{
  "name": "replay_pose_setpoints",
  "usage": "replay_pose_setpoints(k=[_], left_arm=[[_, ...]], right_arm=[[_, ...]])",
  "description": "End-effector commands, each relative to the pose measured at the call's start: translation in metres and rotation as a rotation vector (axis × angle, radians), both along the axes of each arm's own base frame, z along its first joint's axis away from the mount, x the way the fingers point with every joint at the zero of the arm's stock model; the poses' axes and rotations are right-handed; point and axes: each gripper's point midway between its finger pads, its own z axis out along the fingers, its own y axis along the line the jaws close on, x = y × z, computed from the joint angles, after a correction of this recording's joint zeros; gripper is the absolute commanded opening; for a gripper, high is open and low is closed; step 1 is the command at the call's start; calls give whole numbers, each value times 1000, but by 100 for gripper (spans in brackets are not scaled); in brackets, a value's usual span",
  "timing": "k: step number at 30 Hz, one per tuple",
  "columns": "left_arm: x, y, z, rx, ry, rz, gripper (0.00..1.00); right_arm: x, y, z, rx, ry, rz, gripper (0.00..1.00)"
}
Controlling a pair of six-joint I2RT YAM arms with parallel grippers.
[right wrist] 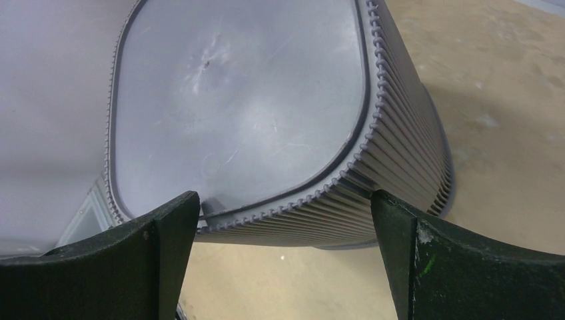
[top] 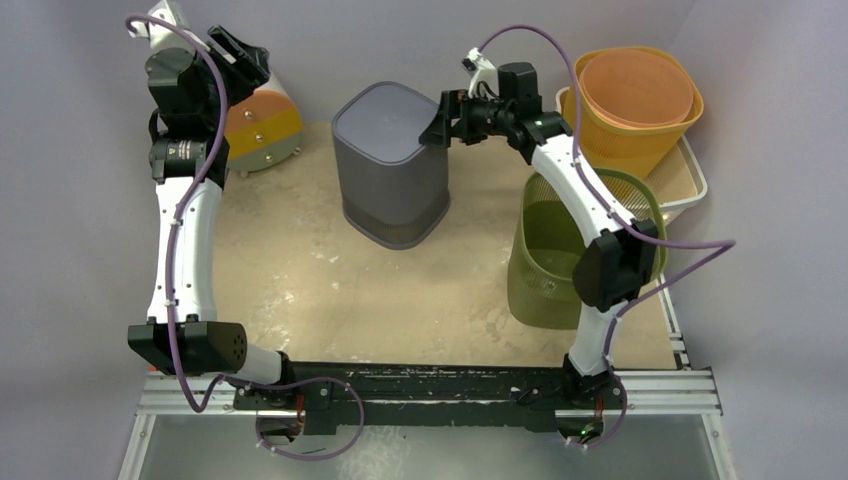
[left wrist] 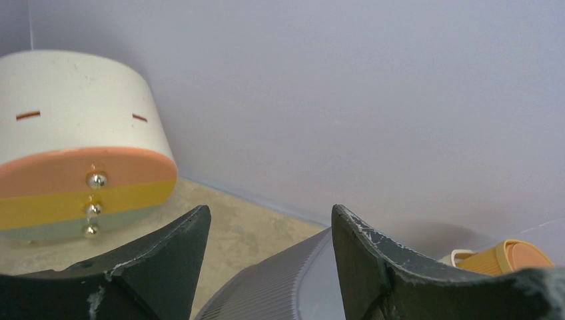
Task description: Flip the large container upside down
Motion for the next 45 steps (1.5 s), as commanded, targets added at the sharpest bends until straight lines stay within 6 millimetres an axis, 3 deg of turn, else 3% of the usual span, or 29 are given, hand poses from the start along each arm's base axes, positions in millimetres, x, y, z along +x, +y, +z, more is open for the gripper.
replay_pose_setpoints(k=[1,6,11,15,18,21,27,30,35,38,41,45], left_arm=[[-9,7,43,55,-101,29,65],[-10,6,53,48,-125,21,65],[-10,1,51,29,-130,-4,65],[-12,-8,46,2,-134,-48,65],[-15,-15,39,-10,-129,-86,65],[-15,-31,29,-35,-121,-167,65],[-15,-97,-8,-17,-11,-336,62],[-21,-134,-13,6,10,-406,61],[-31,-177,-12,29,8,-485,61],[-31,-199,-22,34,30,-525,61],[-29,-223,-38,44,63,-568,60],[-26,-262,-68,40,118,-638,60]], right_arm=[[-16,71,15,104,4,173,100],[-22,126,20,230,27,288,100],[-45,178,28,342,29,414,100],[-51,187,36,349,4,410,100],[-38,166,40,265,-43,292,100],[-18,129,52,227,-113,134,100],[-8,52,91,136,-228,-106,100],[-13,19,114,89,-305,-223,100],[-33,-24,148,54,-416,-341,100],[-47,-49,167,39,-460,-413,100],[-53,-83,174,0,-469,-558,100],[-57,-144,168,-93,-442,-806,100]])
